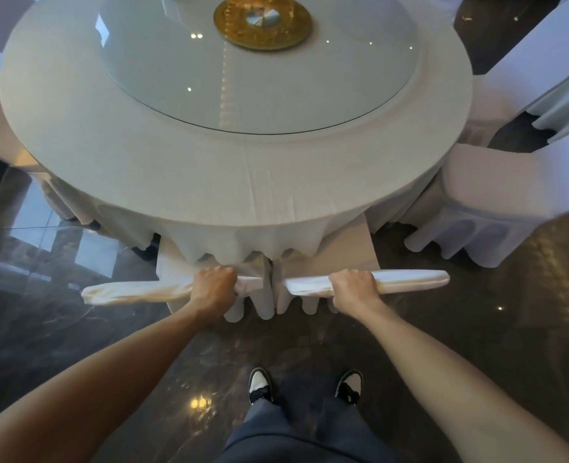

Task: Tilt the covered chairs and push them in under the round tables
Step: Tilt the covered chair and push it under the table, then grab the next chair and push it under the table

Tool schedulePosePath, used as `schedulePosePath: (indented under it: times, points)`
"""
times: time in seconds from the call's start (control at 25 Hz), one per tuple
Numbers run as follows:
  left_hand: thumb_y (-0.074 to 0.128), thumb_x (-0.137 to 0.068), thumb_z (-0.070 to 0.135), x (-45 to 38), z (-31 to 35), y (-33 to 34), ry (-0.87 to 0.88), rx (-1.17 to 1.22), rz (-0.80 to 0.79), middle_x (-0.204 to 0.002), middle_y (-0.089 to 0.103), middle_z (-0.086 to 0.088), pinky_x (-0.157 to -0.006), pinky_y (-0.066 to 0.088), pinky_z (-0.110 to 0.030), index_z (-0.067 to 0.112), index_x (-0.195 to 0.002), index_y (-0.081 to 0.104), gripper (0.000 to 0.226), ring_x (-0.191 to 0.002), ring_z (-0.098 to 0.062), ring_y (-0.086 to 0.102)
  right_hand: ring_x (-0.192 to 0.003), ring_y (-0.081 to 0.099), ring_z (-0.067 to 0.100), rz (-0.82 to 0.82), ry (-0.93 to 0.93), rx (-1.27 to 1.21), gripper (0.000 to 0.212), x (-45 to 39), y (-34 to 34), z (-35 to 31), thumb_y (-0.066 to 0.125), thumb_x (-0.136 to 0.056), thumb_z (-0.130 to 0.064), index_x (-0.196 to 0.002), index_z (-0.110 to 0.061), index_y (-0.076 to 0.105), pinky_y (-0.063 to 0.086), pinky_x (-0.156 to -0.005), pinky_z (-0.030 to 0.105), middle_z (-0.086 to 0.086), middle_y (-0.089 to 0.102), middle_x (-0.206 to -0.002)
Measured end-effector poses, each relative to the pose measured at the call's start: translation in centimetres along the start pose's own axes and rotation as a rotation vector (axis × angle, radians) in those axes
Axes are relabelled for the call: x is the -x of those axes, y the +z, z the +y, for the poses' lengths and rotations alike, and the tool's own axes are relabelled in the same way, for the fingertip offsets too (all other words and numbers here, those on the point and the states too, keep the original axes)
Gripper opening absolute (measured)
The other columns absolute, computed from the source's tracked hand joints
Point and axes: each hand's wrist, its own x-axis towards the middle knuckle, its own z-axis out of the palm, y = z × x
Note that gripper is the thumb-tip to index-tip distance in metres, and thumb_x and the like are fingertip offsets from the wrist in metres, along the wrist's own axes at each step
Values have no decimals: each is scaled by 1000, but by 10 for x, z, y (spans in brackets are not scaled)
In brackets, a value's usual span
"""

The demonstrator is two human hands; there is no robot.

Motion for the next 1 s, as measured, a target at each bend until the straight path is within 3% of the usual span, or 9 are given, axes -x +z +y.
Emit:
schedulePosePath:
  times: [0.08,0.16,0.24,0.32,0.52,0.68,0.84,0.92,1.0]
  points:
    - [64,-82,25,-10,28,-15,71,58,-67,-85,70,0,-66,53,-31,18,-90,69,12,-72,-19,64,-84,62,26,-66,-88,-97,21,2,-10,17,72,-76,-26,-95,-24,64,46,-70,37,2,67,-91]
    - [66,-77,34,-25,70,-37,149,206,-123,-87,72,5,-68,57,-32,25,-91,71,18,-74,-16,66,-79,62,23,-144,-151,-219,29,3,-22,44,73,-72,-44,-94,-26,65,50,-72,38,-1,67,-88]
    - [64,-78,38,-45,127,-60,208,321,-130,-98,72,8,-72,57,-32,31,-103,71,28,-82,-14,66,-84,64,19,-222,-136,-403,51,8,-29,87,69,-69,-65,-105,-30,68,54,-76,40,-5,69,-97]
    - [61,-85,41,-61,177,-79,279,281,-84,-109,70,6,-77,55,-32,28,-119,65,36,-91,-14,65,-86,64,15,-235,-107,-550,55,13,-33,130,62,-70,-73,-105,-32,70,55,-77,40,-8,69,-99]
    - [60,-90,43,-100,324,-116,345,117,-61,-128,61,-2,-86,49,-34,20,-134,53,50,-112,-22,60,-103,62,23,-68,-2,-491,43,27,-33,282,57,-86,-58,-114,-26,67,51,-82,40,-1,67,-119]
    - [63,-88,42,-127,434,-150,338,101,-17,-118,65,0,-80,49,-27,21,-123,61,41,-105,-19,63,-118,56,28,11,90,-475,51,41,-35,406,57,-91,-49,-136,-24,55,48,-90,39,6,58,-136]
    - [63,-88,40,-168,552,-192,366,103,-17,-98,65,1,-74,52,-30,20,-110,64,29,-86,-16,63,-116,56,30,119,169,-508,52,45,-26,534,57,-92,-42,-139,-22,49,49,-93,44,9,56,-136]
    - [62,-87,43,-196,609,-206,382,123,-5,-97,65,1,-81,53,-34,21,-104,63,28,-87,-17,63,-114,56,28,194,189,-495,49,37,-20,594,56,-92,-39,-138,-22,49,49,-94,45,9,57,-135]
    - [60,-85,46,-232,666,-215,411,114,56,-106,66,-1,-92,49,-42,22,-110,59,34,-99,-23,62,-131,45,28,264,172,-426,55,25,-19,656,55,-94,-36,-145,-22,41,39,-108,45,7,45,-149]
